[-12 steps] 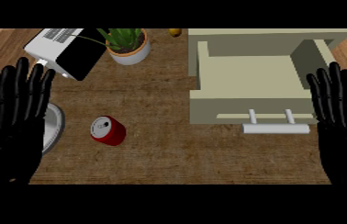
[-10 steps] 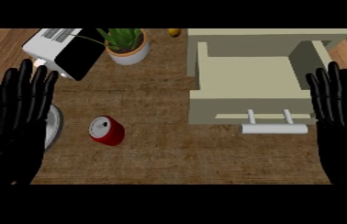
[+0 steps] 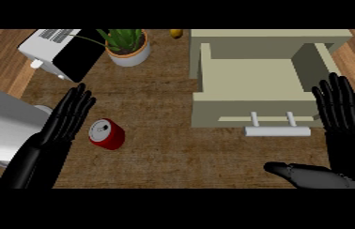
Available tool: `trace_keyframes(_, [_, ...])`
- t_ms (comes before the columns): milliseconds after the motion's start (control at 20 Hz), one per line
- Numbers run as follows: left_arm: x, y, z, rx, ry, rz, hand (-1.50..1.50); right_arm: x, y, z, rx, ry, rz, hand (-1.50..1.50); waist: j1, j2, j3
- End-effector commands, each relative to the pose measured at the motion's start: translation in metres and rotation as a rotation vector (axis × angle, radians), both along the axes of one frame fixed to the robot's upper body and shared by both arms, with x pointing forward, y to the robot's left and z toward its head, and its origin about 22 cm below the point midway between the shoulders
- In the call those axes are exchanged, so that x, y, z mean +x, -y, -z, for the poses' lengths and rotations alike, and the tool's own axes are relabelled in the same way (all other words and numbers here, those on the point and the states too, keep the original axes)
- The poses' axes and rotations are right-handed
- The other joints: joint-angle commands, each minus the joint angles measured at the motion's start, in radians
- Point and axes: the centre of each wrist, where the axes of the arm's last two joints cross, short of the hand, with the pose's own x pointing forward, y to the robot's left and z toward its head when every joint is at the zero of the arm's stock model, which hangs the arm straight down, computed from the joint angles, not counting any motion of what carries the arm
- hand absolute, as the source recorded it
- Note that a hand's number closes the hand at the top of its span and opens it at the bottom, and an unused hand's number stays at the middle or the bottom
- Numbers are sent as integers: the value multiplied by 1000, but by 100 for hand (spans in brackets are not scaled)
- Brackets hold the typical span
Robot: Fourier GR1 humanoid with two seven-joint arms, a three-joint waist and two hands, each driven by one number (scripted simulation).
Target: Pick up the can, place it into the drawer and close the drawer
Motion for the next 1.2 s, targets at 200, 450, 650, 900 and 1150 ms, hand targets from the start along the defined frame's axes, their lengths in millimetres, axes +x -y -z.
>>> trace_keyframes(200, [-15,-13,-27,45,-74,-4,-150,-21,12,6,14,-91,29,-150,0,-2,-2])
trace_keyframes(450, [-23,-19,-14,-17,-131,-30,-150,-11,24,24,7,-80,40,-150,2,-1,-2])
trace_keyframes(650, [-31,-14,-8,-14,-157,-74,-150,-16,21,23,5,-83,35,-150,3,-2,-2])
trace_keyframes(900, [-3,-18,-17,1,-152,-90,-150,-31,22,18,10,-82,33,-150,-2,-1,-2])
trace_keyframes(1150, [13,-22,1,-3,-155,-118,-150,-40,35,41,8,-79,43,-150,-3,-1,-2])
